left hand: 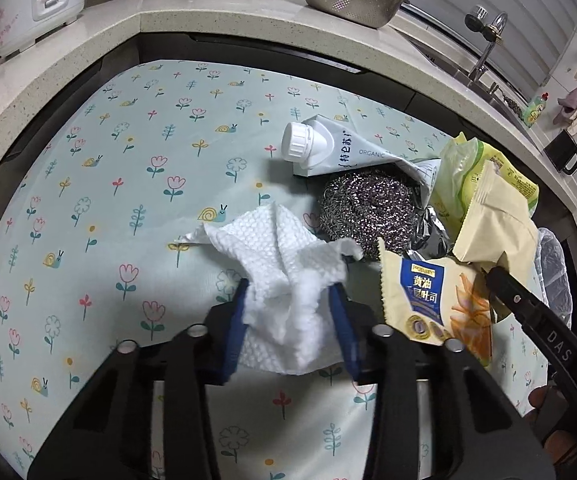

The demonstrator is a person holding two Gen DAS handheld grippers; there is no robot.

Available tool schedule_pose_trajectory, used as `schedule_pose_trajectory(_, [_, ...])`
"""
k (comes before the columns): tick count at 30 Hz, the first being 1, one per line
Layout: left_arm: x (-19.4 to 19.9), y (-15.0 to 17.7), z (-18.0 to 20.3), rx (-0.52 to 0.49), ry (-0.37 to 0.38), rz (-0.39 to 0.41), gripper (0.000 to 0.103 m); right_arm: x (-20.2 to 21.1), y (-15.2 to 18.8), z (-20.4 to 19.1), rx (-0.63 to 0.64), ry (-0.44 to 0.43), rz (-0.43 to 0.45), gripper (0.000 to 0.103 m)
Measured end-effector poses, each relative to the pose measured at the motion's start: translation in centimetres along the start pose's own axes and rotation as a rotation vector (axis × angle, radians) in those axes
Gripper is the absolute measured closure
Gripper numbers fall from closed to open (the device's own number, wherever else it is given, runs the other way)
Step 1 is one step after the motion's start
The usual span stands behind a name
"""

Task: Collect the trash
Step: 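Grasp the white paper towel with the left gripper while the right grasps the beige pouch, then carry the paper towel and beige pouch over the bin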

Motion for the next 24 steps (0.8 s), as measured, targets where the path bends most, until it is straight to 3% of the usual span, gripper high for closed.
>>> schedule_pose_trajectory(6, [1.6, -0.5, 0.7, -0.009, 0.003, 0.032, 0.086, 2.4, -0.7, 0.0, 0.005, -0.014, 0.044, 0.053])
schedule_pose_trajectory(15, [5.5, -1.7, 3.6, -0.058, 0.029, 0.108, 0.089, 7.4, -2.1, 1.0, -0.002, -0.032, 0.127, 0.054])
schedule_pose_trajectory(24, [10.0, -2.5, 9.0, -0.129, 0.082, 0.188, 0.089, 12.6, -3.4, 4.2, -0.036, -0.026, 0.208, 0.054])
Point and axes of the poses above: each gripper's, at about its wrist camera, not at the fingertips, and x roughly against the way its jaws point, z to its right, y to its underside, the point moved 9 cm from there along -x, roughly the way its jaws point, and after that the axes turned 4 degrees about -x, right-handed, at the moved point
